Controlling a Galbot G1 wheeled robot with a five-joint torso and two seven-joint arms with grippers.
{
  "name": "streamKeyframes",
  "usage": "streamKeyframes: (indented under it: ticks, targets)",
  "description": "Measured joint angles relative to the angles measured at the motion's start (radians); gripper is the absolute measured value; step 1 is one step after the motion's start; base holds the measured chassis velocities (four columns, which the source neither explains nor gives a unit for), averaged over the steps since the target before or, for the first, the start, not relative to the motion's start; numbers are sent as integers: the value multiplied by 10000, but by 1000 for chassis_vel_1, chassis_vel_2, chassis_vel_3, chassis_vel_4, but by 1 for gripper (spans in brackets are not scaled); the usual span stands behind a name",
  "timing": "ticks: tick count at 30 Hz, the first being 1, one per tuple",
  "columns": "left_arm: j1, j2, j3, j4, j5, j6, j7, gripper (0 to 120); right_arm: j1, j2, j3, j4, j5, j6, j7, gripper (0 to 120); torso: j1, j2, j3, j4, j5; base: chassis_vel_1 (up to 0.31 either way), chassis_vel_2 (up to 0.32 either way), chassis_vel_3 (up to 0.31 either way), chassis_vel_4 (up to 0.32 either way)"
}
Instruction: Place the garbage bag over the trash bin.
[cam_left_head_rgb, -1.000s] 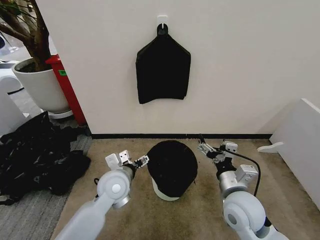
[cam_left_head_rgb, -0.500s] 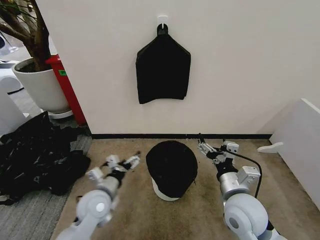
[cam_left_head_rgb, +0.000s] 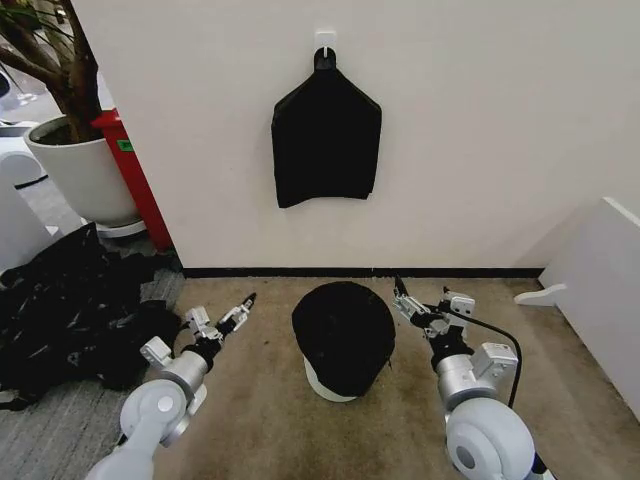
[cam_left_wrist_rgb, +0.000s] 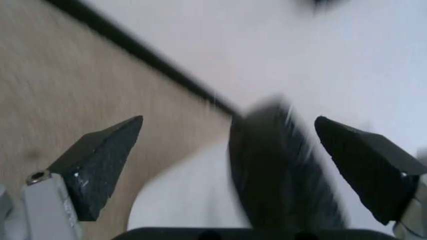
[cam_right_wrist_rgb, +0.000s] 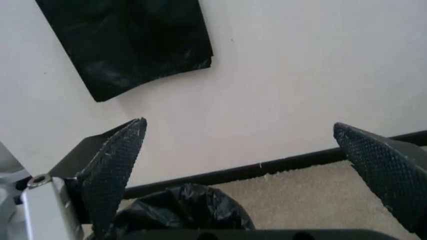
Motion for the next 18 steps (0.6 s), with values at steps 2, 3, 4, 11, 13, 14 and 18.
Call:
streamKeyframes:
  ticks: [2,3,4,11,13,14,18]
  targets:
    - [-223,67,227,435,442,220,531,100,-6,5,-21,13,-31,0,6,100,0,0,0,0,6,0,0,0,0]
    - [-325,92,339,595,603,290,687,100,-22,10,-32,31,-41,0,11,100,0,0,0,0,6,0,0,0,0]
    - [-325,92,339,595,603,290,687,100,-22,10,-32,31,-41,0,11,100,0,0,0,0,6,0,0,0,0]
    - [-424,169,483,616,1036,423,527,100,-98,65,-19,95,-111,0,29,100,0,0,0,1,6,0,0,0,0]
    - [-386,219,483,697,1311,421,576,100,-108,69,-19,139,-112,0,37,100,0,0,0,1,6,0,0,0,0]
    - [-339,256,482,713,1492,422,668,100,-109,67,-18,171,-112,-4,41,100,0,0,0,1,4,0,0,0,0]
    - [-60,412,339,707,2072,538,1158,100,-82,13,-14,285,-107,-29,93,100,0,0,0,1,5,0,0,0,0]
